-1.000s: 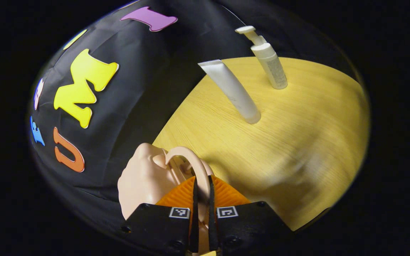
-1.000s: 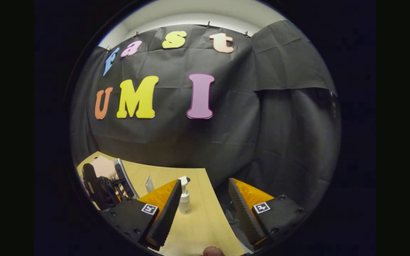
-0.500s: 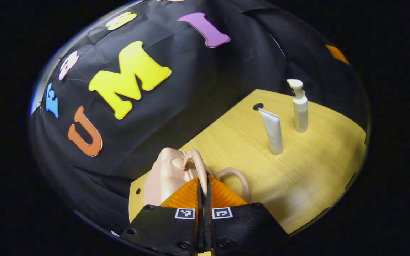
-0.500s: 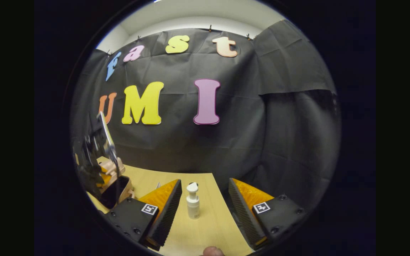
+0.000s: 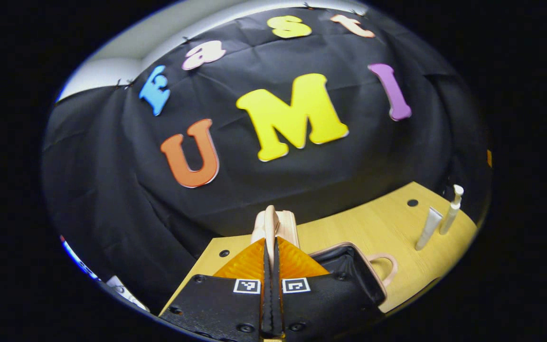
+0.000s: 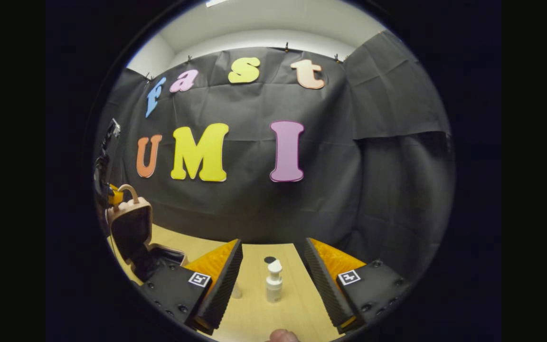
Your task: First open the suitcase, pack the skin care products into it, and then close the suitcase.
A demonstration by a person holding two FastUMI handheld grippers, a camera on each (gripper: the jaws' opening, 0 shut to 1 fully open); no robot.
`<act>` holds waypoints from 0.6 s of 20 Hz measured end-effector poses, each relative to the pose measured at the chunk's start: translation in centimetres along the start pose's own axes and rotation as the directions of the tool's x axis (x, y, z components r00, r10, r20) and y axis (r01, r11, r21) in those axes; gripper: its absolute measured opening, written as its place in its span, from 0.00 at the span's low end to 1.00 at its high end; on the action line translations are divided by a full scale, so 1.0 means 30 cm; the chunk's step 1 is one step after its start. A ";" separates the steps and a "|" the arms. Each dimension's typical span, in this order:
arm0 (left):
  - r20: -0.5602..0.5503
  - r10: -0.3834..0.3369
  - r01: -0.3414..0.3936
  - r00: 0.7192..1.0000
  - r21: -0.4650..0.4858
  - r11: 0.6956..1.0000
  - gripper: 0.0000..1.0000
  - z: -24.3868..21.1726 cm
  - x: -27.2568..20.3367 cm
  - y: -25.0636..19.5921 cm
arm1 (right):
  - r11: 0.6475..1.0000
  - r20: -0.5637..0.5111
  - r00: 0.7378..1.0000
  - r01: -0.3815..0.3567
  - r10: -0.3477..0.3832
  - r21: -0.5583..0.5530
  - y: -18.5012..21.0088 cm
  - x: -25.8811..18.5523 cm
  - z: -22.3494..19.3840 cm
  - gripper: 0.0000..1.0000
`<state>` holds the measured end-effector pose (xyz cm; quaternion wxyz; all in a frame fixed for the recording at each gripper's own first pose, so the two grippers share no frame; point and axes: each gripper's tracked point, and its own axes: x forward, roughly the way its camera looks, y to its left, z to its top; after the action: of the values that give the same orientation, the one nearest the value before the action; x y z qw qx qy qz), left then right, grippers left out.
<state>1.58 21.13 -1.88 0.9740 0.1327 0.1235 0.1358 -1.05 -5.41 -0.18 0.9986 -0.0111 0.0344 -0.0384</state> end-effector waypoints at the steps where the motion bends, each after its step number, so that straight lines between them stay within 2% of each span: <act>1: 0.016 0.034 -0.033 0.999 -0.029 0.999 0.03 -0.017 0.017 0.084 | 1.000 0.005 1.000 -0.009 0.009 -0.015 0.020 -0.003 0.012 0.78; 3: 0.030 0.080 -0.078 0.996 -0.080 0.994 0.02 -0.074 0.048 0.236 | 0.999 0.023 1.000 -0.012 0.013 -0.049 0.050 -0.007 0.045 0.78; 6: 0.032 0.107 -0.101 0.994 -0.160 0.982 0.03 -0.195 0.117 0.433 | 0.996 0.028 0.999 -0.028 0.031 -0.083 0.114 -0.017 0.067 0.78; 9: -0.038 0.141 -0.145 0.989 -0.179 0.973 0.03 -0.384 0.189 0.581 | 0.992 0.015 0.999 -0.033 0.035 -0.121 0.166 -0.030 0.060 0.78; 12: -0.110 0.144 -0.166 0.983 -0.232 0.959 0.03 -0.597 0.261 0.673 | 0.986 0.013 1.000 -0.024 0.027 -0.162 0.204 -0.039 0.060 0.78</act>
<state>-0.75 46.23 -14.31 0.9625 0.0169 0.1402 0.2316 -1.63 0.81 1.55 0.9951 -0.0920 0.0298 -0.0225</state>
